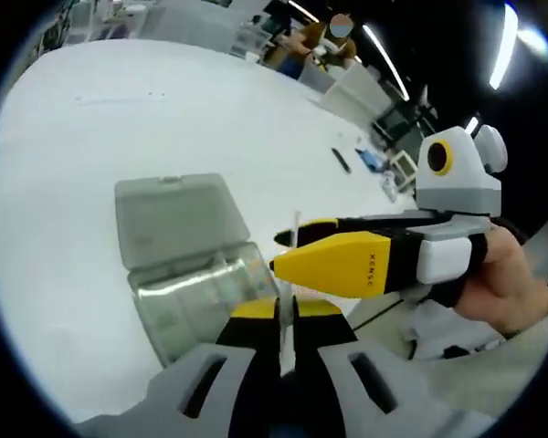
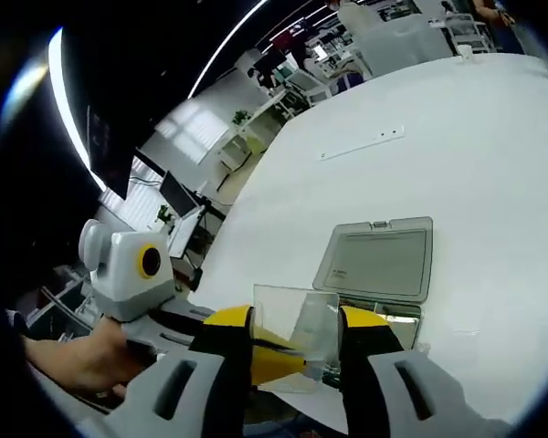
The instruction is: Insert the divider into the dual guide fixture by aligning both edges with the guide slots and pushing it downward to the bottom, including one-sided entry, uneven engagement, binding, and posture correction.
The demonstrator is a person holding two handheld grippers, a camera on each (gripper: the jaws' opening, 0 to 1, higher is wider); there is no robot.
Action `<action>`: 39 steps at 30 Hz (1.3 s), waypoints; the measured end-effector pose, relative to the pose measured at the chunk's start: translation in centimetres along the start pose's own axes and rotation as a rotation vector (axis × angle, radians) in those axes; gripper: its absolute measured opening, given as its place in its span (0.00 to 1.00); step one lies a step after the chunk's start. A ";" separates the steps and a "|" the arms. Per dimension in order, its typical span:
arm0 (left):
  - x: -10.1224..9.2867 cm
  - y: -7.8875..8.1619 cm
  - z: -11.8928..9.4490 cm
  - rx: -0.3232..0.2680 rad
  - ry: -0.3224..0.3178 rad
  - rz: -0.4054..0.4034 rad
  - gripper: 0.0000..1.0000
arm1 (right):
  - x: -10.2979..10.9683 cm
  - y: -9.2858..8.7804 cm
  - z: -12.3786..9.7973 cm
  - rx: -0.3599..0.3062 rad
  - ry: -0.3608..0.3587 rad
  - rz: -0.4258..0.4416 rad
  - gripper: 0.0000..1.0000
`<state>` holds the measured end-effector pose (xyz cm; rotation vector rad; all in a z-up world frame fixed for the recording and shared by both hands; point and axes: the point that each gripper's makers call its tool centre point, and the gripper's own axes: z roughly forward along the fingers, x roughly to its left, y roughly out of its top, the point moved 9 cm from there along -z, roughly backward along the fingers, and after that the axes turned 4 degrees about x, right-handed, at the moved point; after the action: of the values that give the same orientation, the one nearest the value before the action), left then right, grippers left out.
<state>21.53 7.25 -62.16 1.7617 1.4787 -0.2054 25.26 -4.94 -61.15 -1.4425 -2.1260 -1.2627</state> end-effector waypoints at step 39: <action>0.9 0.1 -1.1 0.053 -0.067 -0.107 0.00 | -0.3 -0.2 -0.4 -0.049 0.136 0.060 0.33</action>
<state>21.51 8.60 -61.93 1.7019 1.5335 -0.3582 25.10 -5.41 -61.23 -1.3868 -1.9631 -1.3587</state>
